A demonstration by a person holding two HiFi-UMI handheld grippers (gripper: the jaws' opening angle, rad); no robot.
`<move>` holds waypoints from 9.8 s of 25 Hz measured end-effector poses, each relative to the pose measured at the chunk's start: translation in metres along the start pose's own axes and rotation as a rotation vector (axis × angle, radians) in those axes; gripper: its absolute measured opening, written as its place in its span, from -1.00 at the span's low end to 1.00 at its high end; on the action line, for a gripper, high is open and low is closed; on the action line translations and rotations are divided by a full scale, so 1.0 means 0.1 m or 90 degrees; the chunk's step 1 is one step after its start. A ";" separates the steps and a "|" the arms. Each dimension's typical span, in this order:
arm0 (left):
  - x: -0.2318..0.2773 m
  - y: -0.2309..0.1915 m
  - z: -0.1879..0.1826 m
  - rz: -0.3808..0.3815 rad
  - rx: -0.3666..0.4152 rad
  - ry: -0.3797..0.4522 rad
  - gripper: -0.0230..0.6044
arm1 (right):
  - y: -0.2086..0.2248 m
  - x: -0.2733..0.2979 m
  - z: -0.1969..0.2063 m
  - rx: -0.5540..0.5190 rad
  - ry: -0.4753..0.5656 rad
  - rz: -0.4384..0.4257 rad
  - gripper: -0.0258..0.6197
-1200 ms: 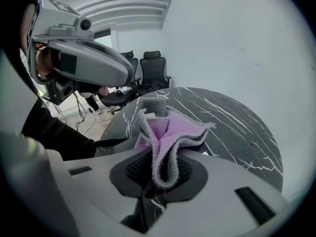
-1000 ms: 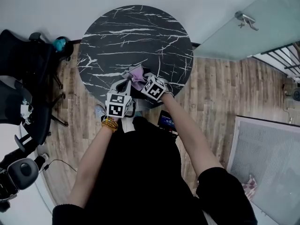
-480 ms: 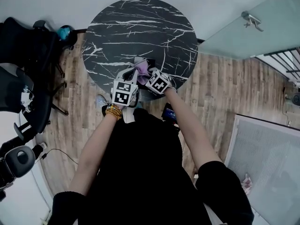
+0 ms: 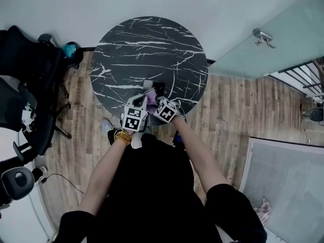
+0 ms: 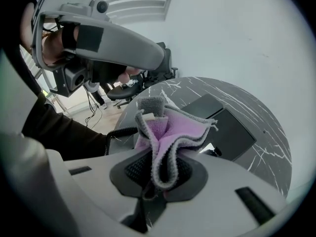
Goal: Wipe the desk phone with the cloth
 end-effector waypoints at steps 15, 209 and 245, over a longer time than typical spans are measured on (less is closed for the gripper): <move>-0.02 -0.05 -0.01 0.012 0.010 -0.001 -0.89 | -0.11 0.03 0.11 -0.004 -0.030 -0.014 -0.75; -0.90 -0.15 -1.65 -0.135 0.081 0.340 -0.89 | -0.07 -2.19 -1.56 0.161 0.598 0.294 -0.75; -0.90 0.01 -1.54 -0.128 0.128 0.366 -0.89 | -0.09 -2.41 -1.41 0.160 0.670 0.363 -0.75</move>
Point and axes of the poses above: the fingertips, and each gripper's own axes: x forward along the fingers, y to its right, z out of its underside, the point moved 3 cm from there along -x, backward along the fingers, and after that the axes turned 9 degrees about x, right-handed, at the moved point
